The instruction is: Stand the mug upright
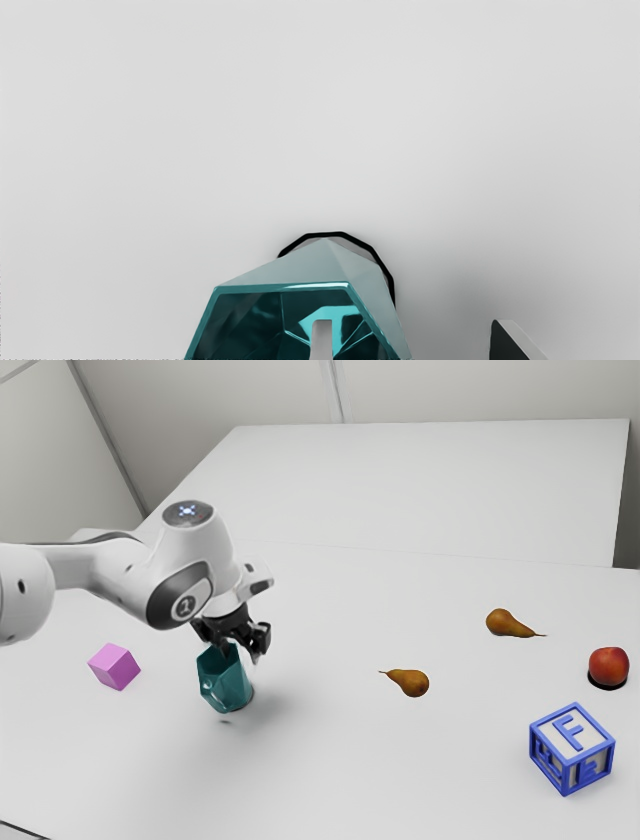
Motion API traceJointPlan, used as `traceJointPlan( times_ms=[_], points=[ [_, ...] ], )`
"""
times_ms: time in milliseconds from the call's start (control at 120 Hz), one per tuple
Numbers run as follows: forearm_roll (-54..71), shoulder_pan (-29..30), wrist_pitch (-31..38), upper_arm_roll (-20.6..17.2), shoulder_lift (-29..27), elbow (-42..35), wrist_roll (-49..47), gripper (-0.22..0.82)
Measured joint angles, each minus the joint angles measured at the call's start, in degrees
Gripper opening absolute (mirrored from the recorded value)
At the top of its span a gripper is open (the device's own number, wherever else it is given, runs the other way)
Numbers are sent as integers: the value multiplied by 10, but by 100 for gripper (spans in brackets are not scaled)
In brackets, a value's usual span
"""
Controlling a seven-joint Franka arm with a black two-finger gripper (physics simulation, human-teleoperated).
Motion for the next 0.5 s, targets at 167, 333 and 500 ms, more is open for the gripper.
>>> traceJointPlan(
  times_ms=[167, 333, 500],
  points=[
    [-12, 0, -39, 0, -6, 24, 1, 32],
    [-39, -2, -112, 0, -5, 69, 2, 37],
    [-63, -1, -183, -1, -4, 122, 2, 48]
  ],
)
